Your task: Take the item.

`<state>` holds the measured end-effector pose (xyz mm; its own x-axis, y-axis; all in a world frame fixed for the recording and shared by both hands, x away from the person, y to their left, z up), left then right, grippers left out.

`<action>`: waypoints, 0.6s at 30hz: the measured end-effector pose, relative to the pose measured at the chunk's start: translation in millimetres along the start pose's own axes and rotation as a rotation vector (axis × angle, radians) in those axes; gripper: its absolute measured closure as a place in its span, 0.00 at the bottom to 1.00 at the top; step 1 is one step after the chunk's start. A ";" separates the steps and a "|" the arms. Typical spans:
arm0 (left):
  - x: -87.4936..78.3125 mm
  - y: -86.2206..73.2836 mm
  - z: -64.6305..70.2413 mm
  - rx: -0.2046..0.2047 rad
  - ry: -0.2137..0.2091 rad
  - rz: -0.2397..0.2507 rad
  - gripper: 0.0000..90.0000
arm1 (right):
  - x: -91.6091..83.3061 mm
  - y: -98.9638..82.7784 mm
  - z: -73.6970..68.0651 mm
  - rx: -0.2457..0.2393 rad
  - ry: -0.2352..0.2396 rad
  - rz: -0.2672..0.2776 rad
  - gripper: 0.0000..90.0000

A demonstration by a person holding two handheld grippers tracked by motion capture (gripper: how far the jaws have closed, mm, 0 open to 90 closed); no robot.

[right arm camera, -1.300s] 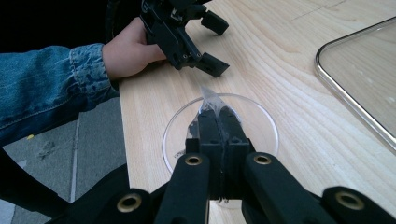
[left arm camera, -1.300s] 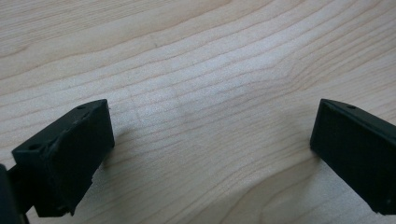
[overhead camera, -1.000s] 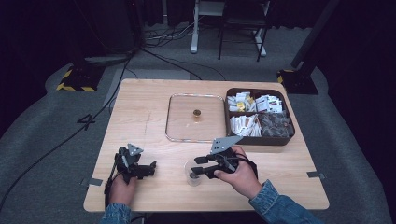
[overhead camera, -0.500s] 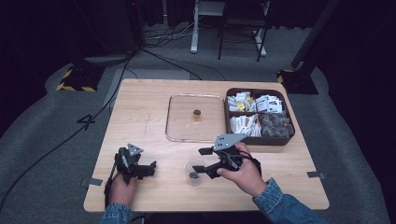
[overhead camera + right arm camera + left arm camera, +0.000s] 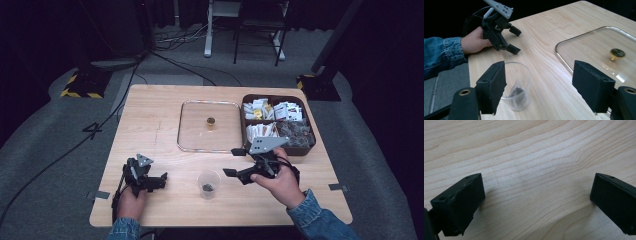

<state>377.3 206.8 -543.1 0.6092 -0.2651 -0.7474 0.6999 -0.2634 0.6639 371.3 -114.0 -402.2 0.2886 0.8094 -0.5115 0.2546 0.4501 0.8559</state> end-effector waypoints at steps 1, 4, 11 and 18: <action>0.2 0.1 0.2 -0.002 -0.002 0.000 0.00 | -3.4 -0.7 2.0 0.006 -0.005 0.002 0.31; 0.4 0.5 0.2 -0.003 0.000 0.001 0.00 | -10.2 -2.2 6.6 0.013 -0.020 0.007 0.30; 0.5 0.5 0.2 -0.003 0.000 0.001 0.00 | -38.8 -14.5 29.2 0.042 -0.098 0.004 0.25; 0.5 0.6 0.2 -0.003 0.000 0.001 0.00 | -59.5 -29.0 46.7 0.078 -0.158 -0.006 0.24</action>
<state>378.0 206.4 -543.1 0.6098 -0.2659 -0.7466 0.7001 -0.2607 0.6647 389.8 -192.9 -400.2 0.4271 0.7345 -0.5273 0.3258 0.4190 0.8475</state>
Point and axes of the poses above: each handheld gripper's, and its own axes: x roughly forward along the jaws, y roughly out of its top, z roughly to its right, the point moved 5 cm from there along x, roughly forward along the jaws
